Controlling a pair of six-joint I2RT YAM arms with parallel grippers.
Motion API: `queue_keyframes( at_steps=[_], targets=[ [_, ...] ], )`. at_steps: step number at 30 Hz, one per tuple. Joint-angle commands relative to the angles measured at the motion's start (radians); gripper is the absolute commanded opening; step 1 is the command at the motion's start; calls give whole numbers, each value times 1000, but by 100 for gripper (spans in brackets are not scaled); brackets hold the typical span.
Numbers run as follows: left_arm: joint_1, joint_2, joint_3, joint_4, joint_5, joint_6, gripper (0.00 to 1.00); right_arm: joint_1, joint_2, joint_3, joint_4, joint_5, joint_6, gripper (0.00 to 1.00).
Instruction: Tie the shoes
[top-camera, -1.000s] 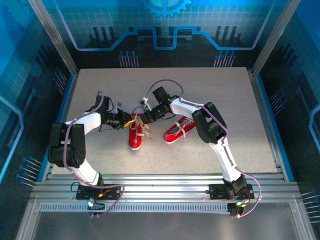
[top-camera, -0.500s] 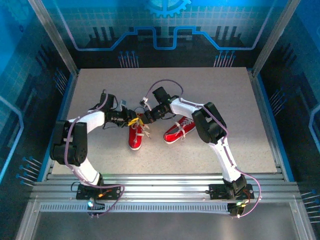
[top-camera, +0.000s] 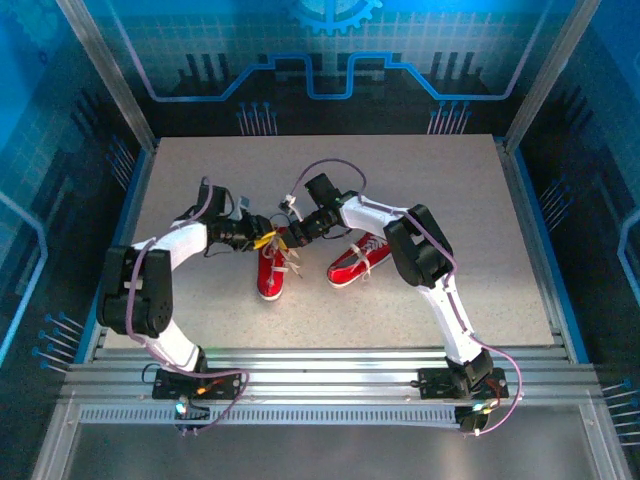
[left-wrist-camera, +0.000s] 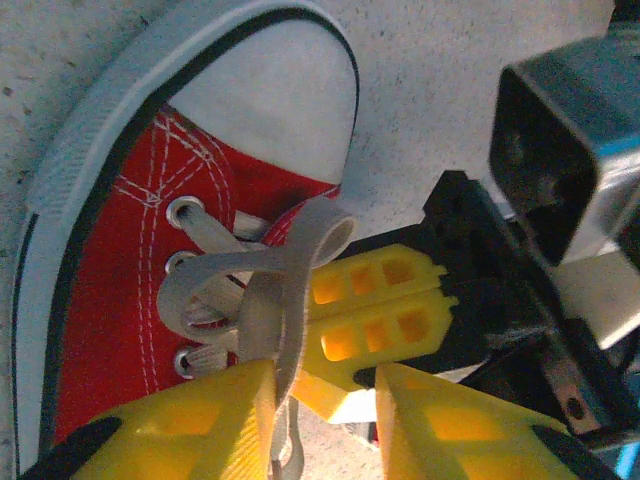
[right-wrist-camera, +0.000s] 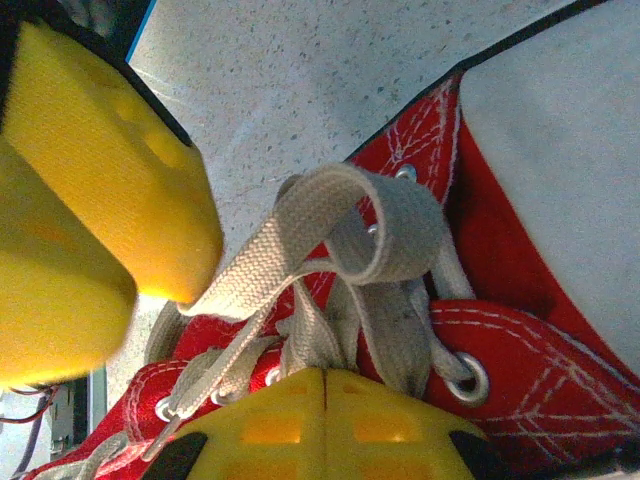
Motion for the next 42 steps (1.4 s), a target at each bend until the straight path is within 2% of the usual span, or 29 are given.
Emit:
queue_keyframes(
  at_steps=[1, 7, 16, 27, 42],
  targets=[
    [25, -31, -9, -24, -5, -31, 29, 29, 2, -21, -55, 44, -24, 0],
    [38, 0, -19, -41, 3, -17, 21, 31, -1, -23, -68, 48, -40, 0],
    [45, 74, -9, -85, 26, 49, 18, 34, -4, -29, -74, 52, -53, 0],
    [23, 61, 11, -83, 101, 27, 22, 42, 5, -23, -74, 53, -57, 0],
    [-29, 99, 42, -97, 57, 20, 24, 45, 4, -32, -64, 42, -60, 0]
  ],
)
